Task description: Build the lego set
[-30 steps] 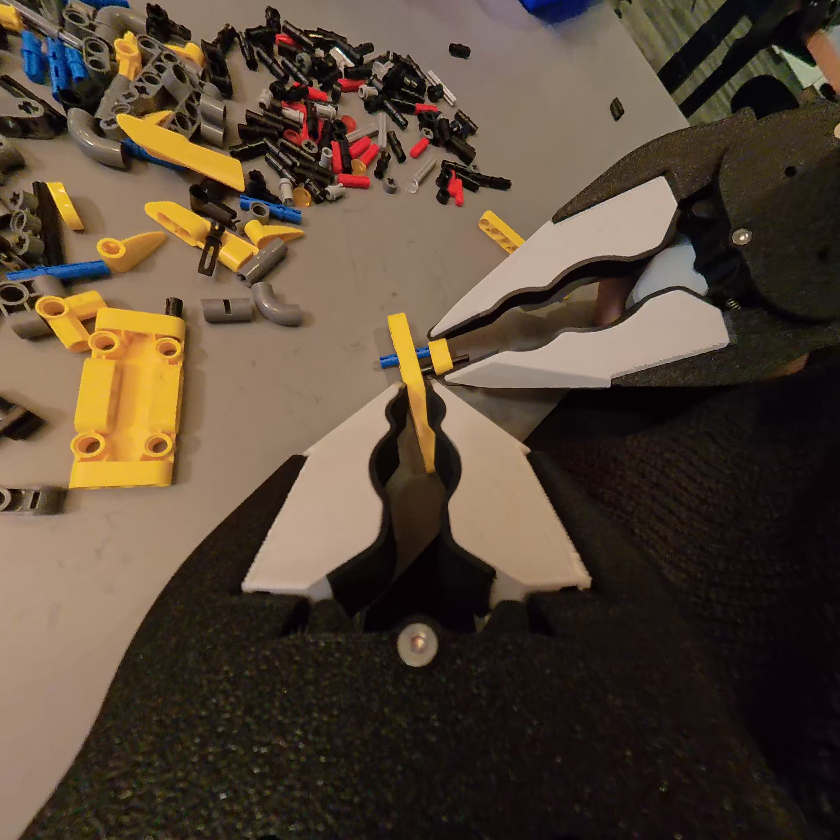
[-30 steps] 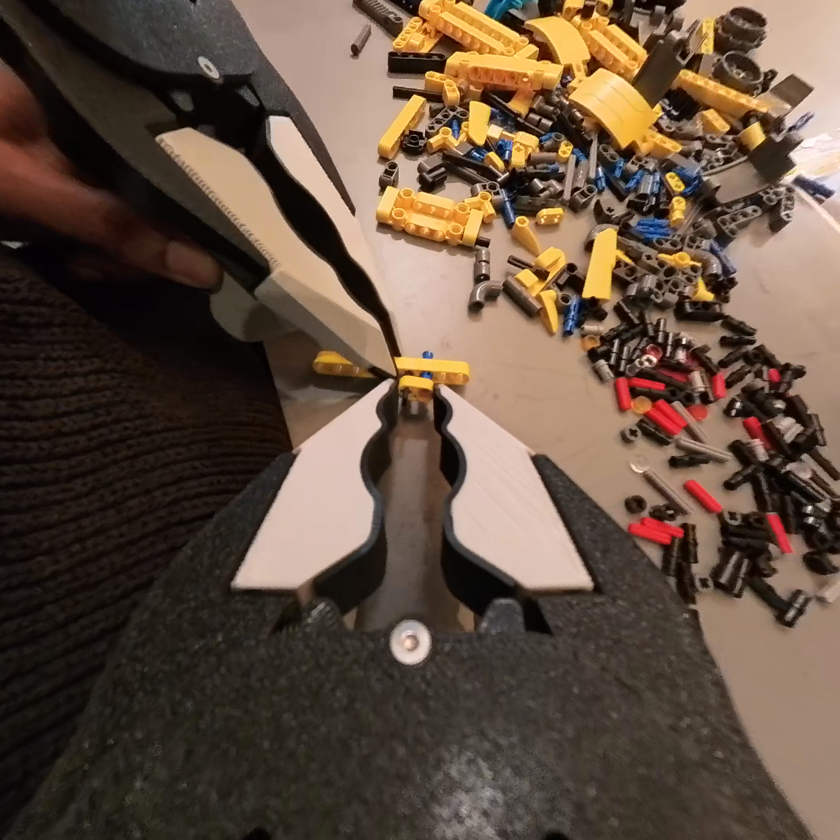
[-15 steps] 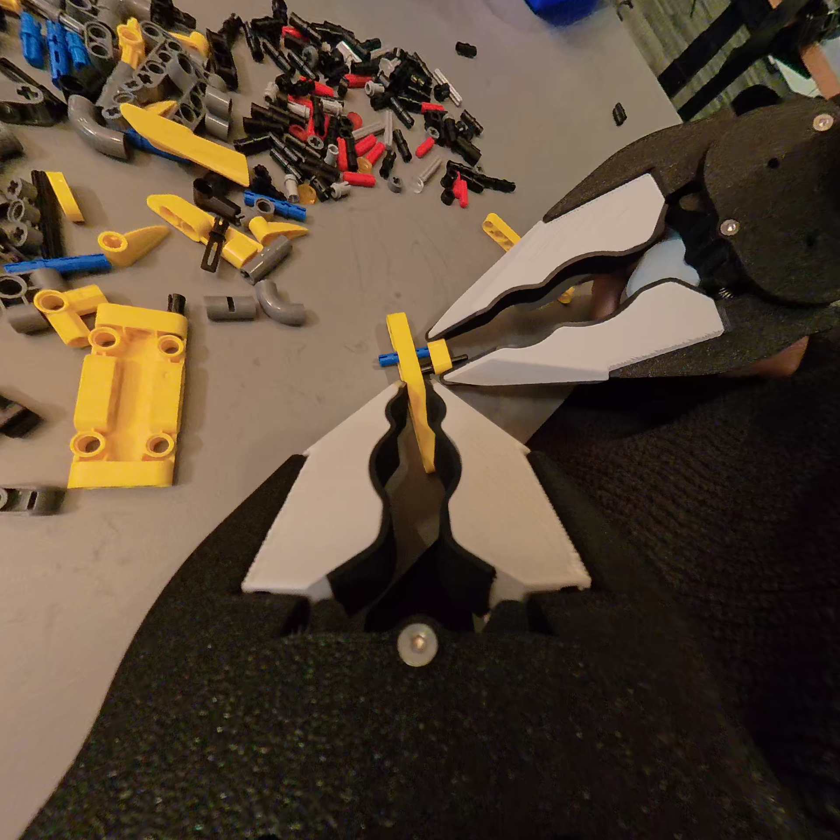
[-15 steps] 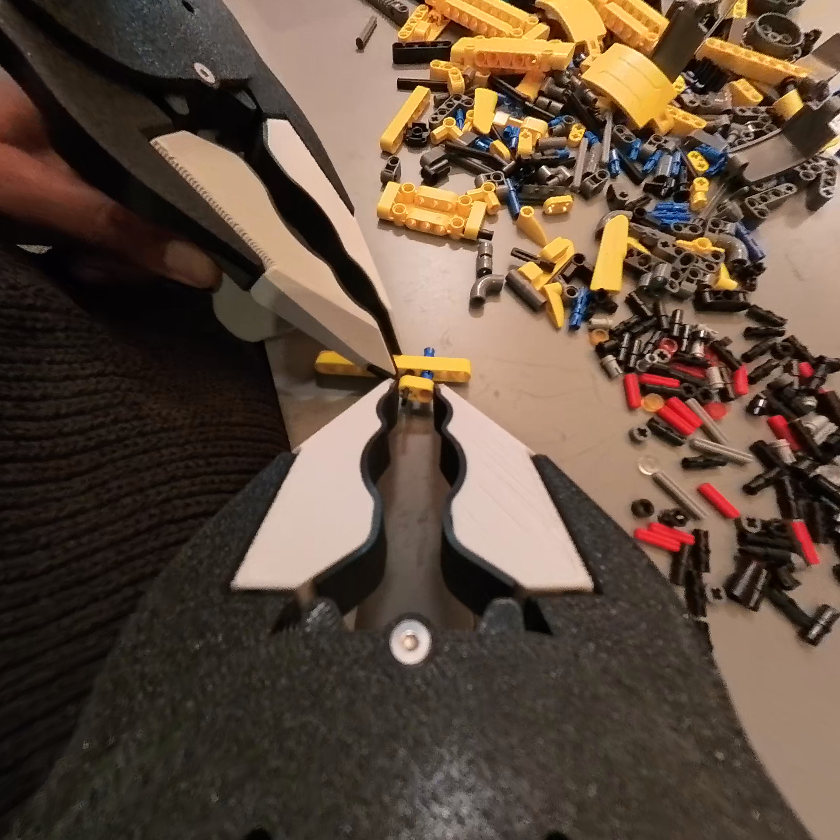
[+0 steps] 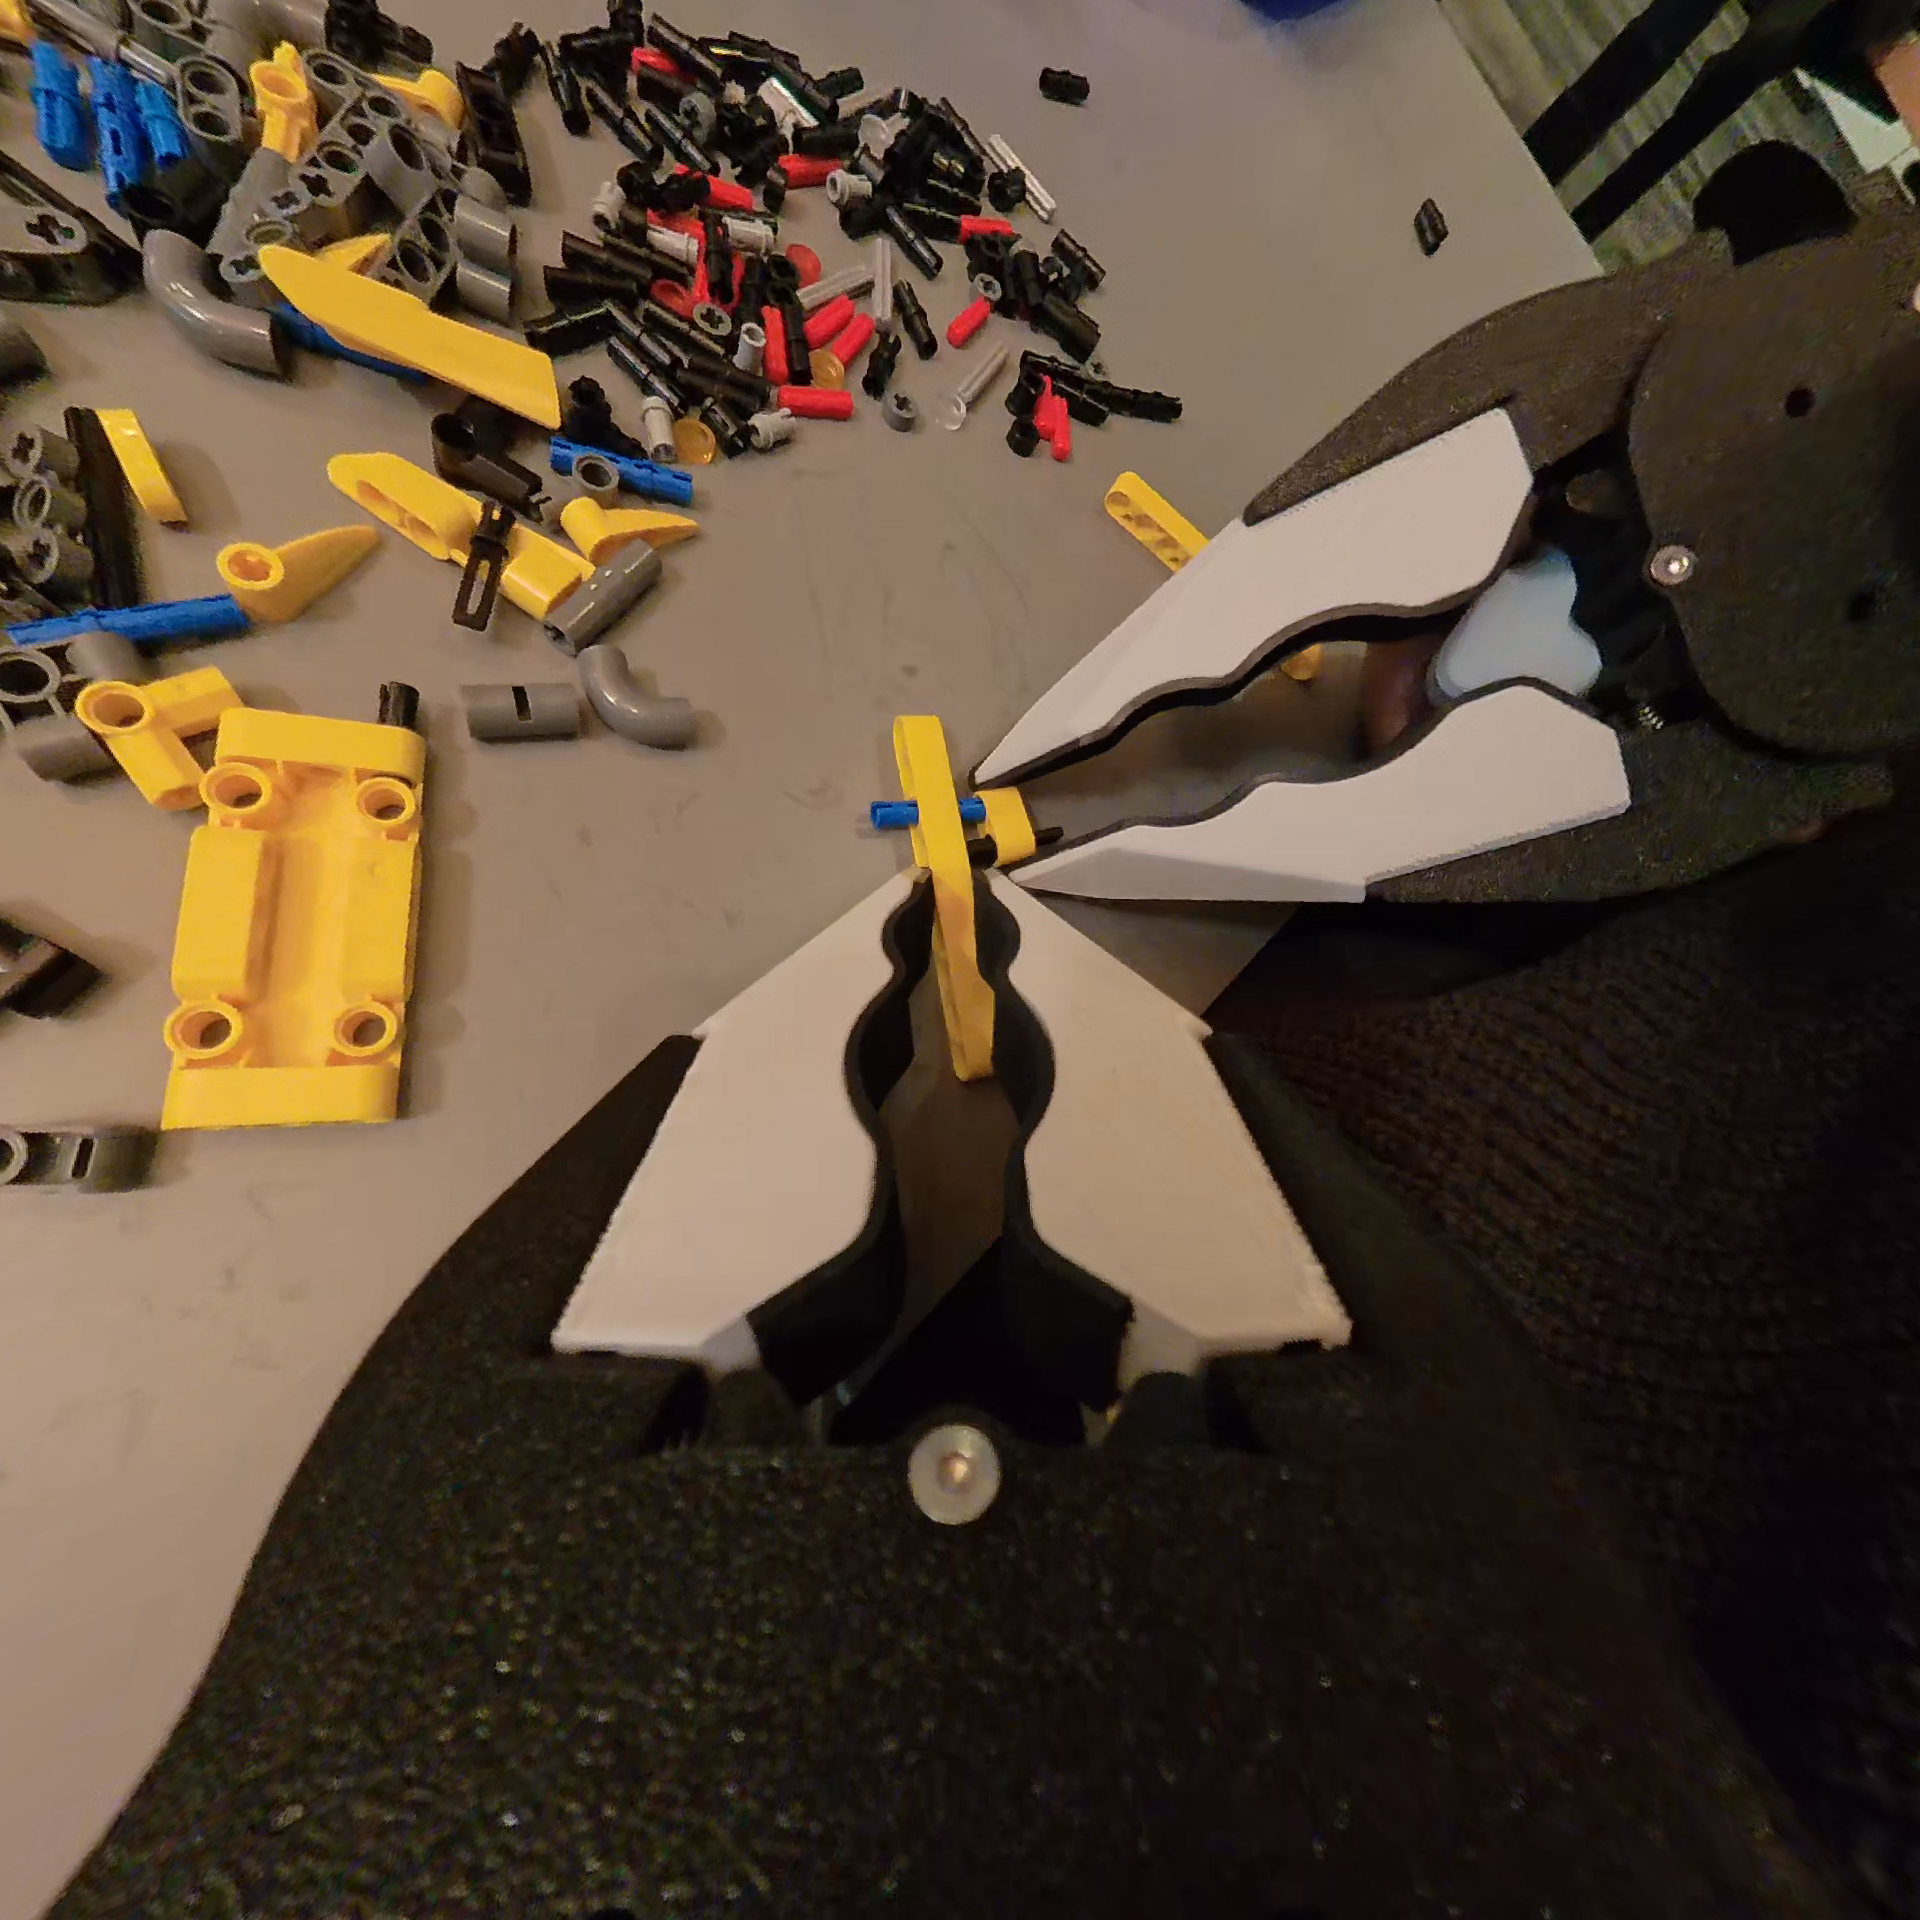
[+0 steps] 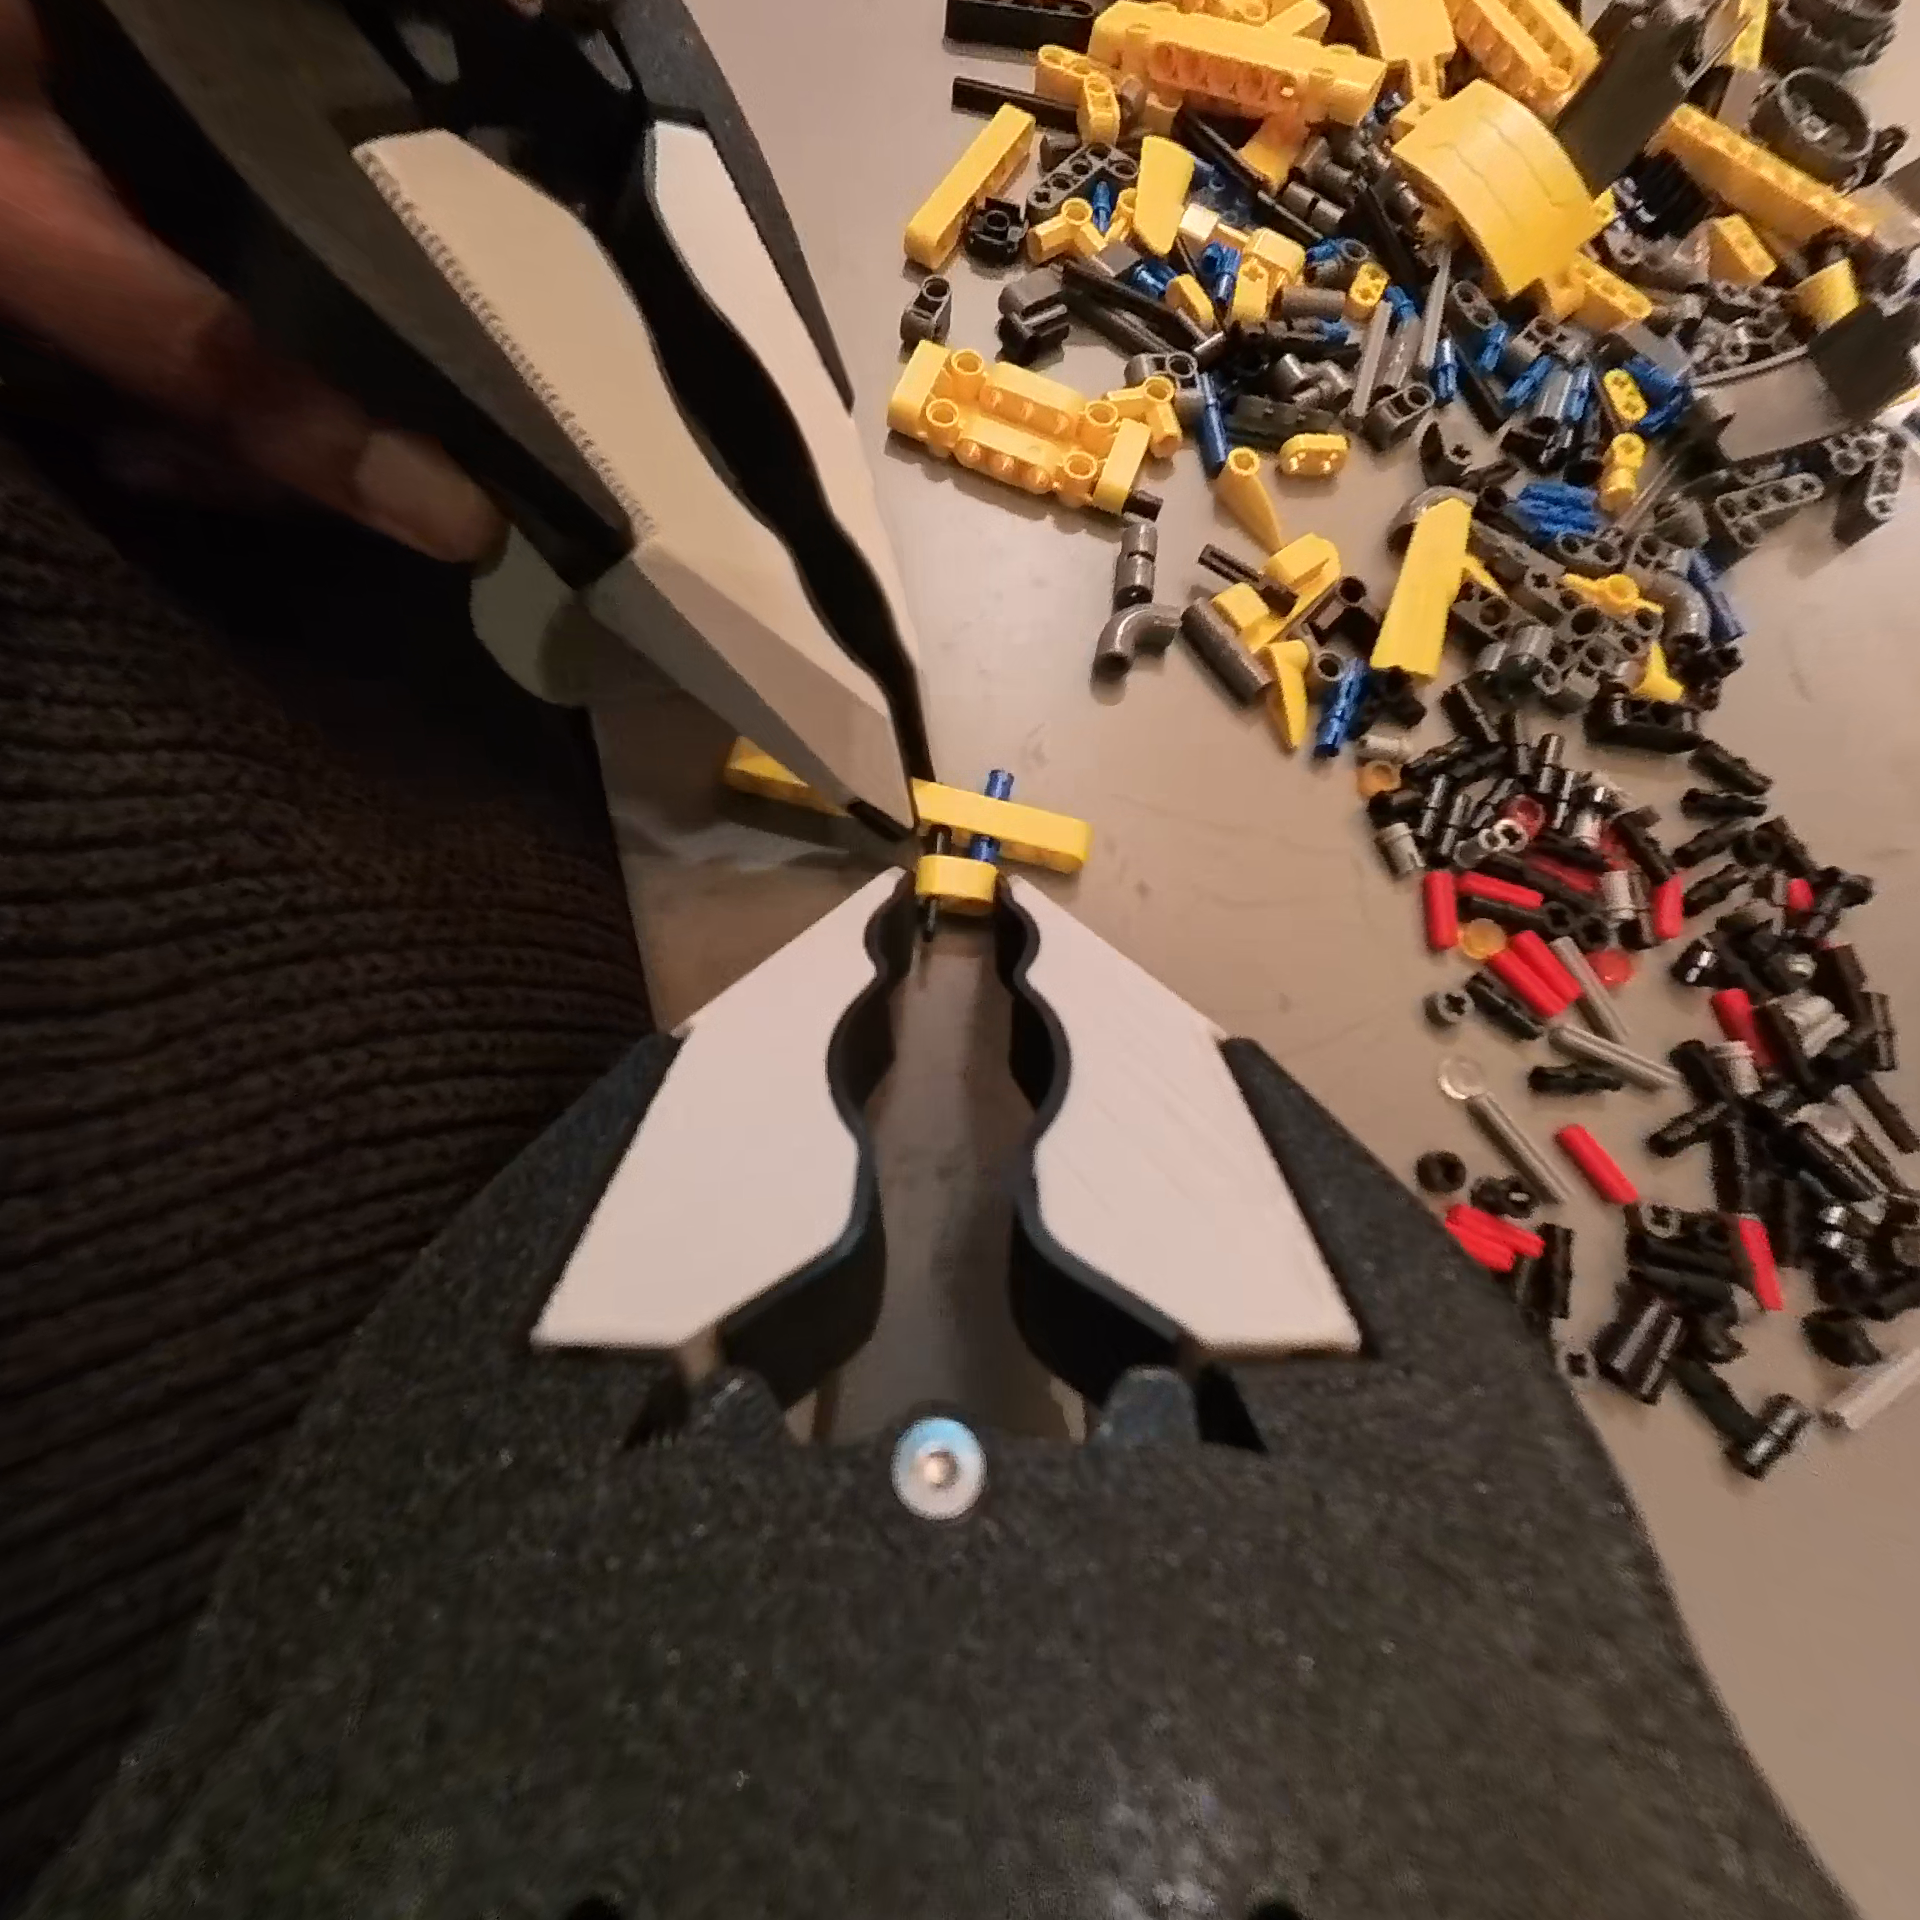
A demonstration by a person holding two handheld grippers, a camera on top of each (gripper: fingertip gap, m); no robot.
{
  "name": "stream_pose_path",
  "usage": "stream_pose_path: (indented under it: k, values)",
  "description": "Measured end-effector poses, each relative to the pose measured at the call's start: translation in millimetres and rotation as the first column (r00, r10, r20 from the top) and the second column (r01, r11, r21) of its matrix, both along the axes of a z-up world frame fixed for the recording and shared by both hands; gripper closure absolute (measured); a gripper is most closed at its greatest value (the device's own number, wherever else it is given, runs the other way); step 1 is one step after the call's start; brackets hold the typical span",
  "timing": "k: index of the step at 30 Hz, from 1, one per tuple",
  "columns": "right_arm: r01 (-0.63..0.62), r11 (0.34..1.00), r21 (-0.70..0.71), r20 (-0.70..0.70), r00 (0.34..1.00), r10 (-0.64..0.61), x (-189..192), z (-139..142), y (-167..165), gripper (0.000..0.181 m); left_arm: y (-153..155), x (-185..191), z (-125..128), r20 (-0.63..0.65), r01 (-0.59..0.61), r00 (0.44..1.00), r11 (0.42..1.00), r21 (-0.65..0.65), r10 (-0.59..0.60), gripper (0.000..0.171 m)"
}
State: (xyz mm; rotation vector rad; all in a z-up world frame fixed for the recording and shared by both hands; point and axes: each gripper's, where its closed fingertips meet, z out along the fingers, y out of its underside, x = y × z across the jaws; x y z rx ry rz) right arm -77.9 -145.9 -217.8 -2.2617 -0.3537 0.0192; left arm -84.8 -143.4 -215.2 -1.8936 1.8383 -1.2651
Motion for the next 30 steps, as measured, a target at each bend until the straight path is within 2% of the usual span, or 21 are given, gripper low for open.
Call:
stream_pose_path:
  k: [3, 7, 16, 24, 27, 30]
  values:
    - [0.026, 1.0, 0.007, 0.038, 0.999, -0.026, 0.1, 0.3, 0.3, 0.167, -0.1, 0.0, 0.0, 0.001, -0.005, 1.0, 1.0, 0.019, 0.005, 0.165]
    - [0.052, 0.999, 0.01, 0.007, 0.999, -0.052, 0.4, 0.1, -0.2, 0.167, -0.6, 0.0, -0.4, 0.006, 0.01, 1.0, 0.998, 0.066, -0.01, 0.164]
    - [0.085, 0.996, 0.002, -0.042, 0.995, -0.085, 1.3, 0.8, 1.6, 0.167, 0.3, 0.7, 0.1, 0.008, -0.008, 1.0, 1.0, 0.002, 0.008, 0.164]
    - [0.153, 0.988, -0.02, -0.174, 0.973, -0.154, 1.7, 1.0, 3.1, 0.167, 1.4, 1.3, 0.1, -0.004, -0.022, 1.0, 0.999, -0.033, 0.022, 0.164]
    - [0.159, 0.987, -0.013, -0.153, 0.975, -0.159, 1.6, 0.8, 3.3, 0.167, 2.0, 1.5, 0.3, -0.011, -0.034, 0.999, 0.998, -0.059, 0.033, 0.165]
    - [0.162, 0.987, 0.008, -0.064, 0.985, -0.161, 2.0, 0.3, 4.4, 0.167, 3.6, 2.3, 0.5, -0.022, -0.056, 0.998, 0.993, -0.102, 0.053, 0.165]
